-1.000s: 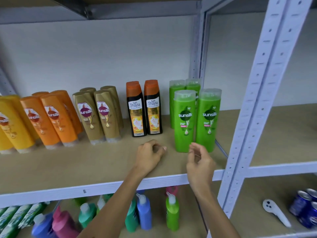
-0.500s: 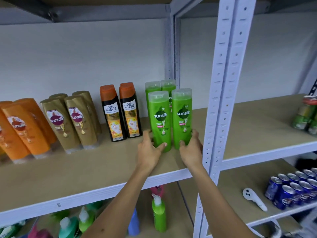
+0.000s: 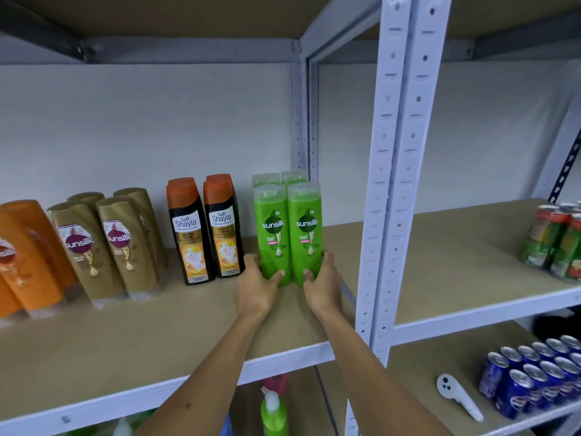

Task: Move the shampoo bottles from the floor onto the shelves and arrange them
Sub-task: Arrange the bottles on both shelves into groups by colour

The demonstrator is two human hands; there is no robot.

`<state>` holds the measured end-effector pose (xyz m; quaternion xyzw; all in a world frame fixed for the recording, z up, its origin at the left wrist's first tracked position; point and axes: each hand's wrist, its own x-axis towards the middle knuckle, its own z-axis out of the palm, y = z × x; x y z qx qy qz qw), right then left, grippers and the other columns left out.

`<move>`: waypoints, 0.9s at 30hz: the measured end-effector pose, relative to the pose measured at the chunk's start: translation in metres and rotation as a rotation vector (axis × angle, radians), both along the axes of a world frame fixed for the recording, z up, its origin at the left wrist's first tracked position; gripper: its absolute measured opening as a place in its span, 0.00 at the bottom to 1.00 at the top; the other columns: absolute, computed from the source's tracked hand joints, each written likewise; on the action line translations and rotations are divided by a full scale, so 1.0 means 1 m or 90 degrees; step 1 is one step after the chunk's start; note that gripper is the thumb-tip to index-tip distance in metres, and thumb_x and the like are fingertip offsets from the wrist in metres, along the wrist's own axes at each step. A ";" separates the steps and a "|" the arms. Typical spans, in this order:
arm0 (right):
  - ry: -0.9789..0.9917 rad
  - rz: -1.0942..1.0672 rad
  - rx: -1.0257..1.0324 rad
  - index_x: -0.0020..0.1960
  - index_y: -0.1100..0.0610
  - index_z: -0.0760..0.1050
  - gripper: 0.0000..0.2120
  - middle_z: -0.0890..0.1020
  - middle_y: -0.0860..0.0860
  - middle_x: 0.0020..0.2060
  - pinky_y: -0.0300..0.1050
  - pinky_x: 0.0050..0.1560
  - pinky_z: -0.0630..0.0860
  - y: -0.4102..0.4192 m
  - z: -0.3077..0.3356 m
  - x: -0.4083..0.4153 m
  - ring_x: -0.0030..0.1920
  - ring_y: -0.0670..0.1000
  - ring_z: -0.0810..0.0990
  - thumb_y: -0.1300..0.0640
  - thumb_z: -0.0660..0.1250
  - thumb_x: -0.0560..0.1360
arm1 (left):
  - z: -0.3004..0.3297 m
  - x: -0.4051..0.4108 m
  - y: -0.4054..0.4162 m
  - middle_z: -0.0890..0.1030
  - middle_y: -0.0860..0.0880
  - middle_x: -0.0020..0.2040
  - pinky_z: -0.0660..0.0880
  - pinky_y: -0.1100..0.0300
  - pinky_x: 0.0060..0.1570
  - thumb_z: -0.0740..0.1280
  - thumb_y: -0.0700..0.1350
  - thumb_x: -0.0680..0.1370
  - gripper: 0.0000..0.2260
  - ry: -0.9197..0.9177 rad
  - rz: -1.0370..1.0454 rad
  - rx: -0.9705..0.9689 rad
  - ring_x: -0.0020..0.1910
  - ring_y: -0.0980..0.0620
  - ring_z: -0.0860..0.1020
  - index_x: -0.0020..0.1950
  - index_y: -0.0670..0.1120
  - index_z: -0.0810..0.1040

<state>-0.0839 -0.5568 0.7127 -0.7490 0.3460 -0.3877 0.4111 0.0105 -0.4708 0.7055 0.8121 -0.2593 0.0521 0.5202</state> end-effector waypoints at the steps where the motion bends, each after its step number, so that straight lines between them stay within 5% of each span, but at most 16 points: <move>1: 0.003 -0.002 -0.004 0.63 0.57 0.66 0.18 0.80 0.55 0.53 0.45 0.50 0.74 -0.002 0.000 0.003 0.53 0.56 0.79 0.64 0.63 0.75 | 0.000 0.002 -0.002 0.81 0.46 0.49 0.77 0.49 0.48 0.76 0.48 0.70 0.23 -0.001 0.000 0.001 0.48 0.45 0.80 0.56 0.45 0.67; 18: 0.004 -0.032 -0.022 0.67 0.59 0.66 0.23 0.77 0.56 0.53 0.41 0.48 0.69 -0.027 0.000 0.044 0.54 0.56 0.77 0.68 0.61 0.73 | -0.001 0.033 -0.022 0.81 0.47 0.48 0.78 0.51 0.48 0.78 0.48 0.68 0.23 0.004 0.005 0.000 0.47 0.47 0.80 0.55 0.46 0.69; 27: 0.057 -0.050 -0.029 0.67 0.59 0.65 0.20 0.79 0.57 0.54 0.46 0.42 0.71 -0.032 -0.003 0.052 0.54 0.59 0.79 0.62 0.62 0.76 | -0.002 0.038 -0.026 0.82 0.46 0.51 0.78 0.52 0.49 0.75 0.45 0.71 0.22 0.005 -0.024 -0.016 0.50 0.47 0.80 0.57 0.45 0.68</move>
